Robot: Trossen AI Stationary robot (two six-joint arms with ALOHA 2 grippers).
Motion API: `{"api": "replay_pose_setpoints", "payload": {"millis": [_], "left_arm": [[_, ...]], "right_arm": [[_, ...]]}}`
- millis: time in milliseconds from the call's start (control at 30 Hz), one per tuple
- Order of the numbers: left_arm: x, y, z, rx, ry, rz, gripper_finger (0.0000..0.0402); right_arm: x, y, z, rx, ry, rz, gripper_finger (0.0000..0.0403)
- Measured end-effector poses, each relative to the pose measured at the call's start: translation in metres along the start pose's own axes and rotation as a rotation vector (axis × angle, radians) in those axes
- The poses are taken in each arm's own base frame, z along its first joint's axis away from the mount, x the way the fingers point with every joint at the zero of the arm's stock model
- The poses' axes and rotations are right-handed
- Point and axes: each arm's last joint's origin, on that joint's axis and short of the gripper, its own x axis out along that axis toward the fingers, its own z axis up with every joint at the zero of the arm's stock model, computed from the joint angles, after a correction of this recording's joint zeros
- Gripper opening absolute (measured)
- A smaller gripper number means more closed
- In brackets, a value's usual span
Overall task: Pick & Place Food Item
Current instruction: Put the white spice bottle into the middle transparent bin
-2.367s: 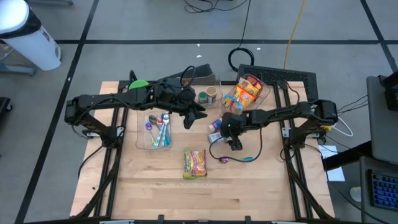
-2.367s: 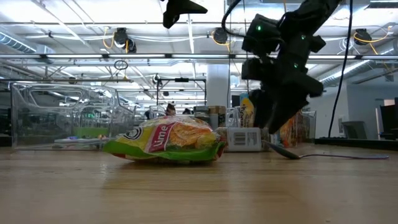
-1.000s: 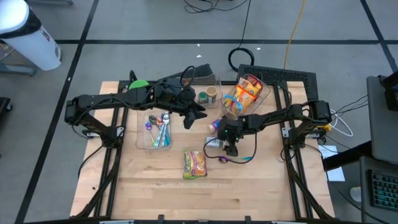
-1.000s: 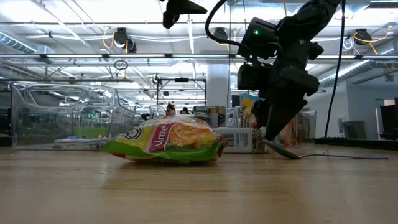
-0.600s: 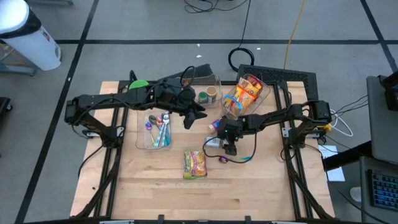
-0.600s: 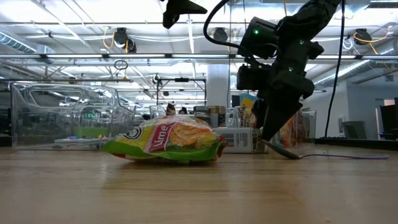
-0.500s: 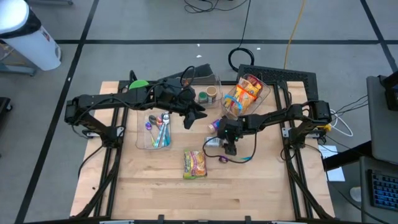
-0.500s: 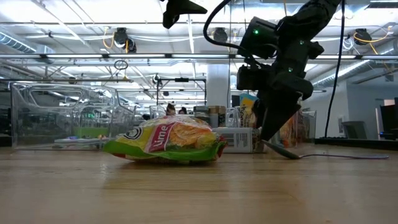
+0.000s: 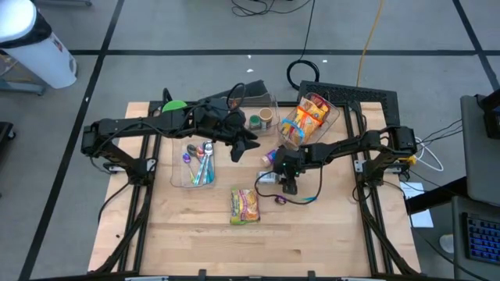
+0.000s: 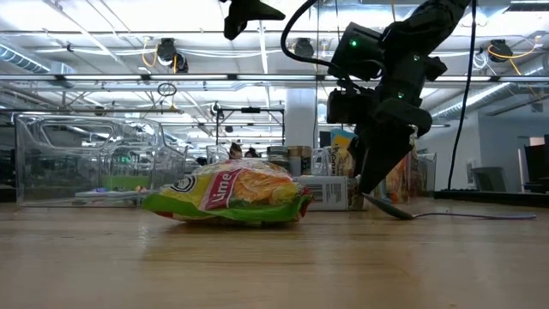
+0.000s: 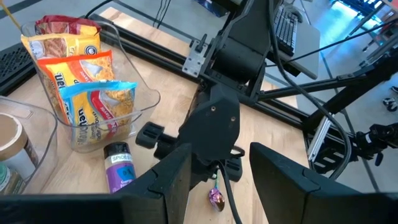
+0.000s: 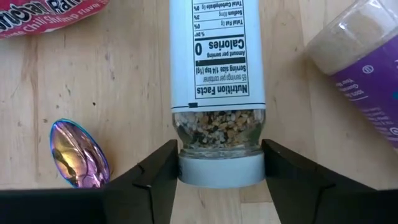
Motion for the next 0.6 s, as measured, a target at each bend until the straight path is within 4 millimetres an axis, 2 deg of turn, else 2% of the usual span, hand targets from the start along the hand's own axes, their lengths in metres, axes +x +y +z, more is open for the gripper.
{"api": "replay_pose_setpoints", "payload": {"millis": [133, 600], "left_arm": [[0.000, 0.001, -0.002, -0.001, 0.024, 0.009, 0.0170], [0.004, 0.003, -0.007, 0.094, 0.067, 0.020, 0.0170]], "right_arm": [[-0.014, 0.002, 0.002, -0.005, -0.032, 0.002, 0.0191], [-0.103, 0.014, 0.007, 0.003, -0.304, 0.050, 0.0191]]}}
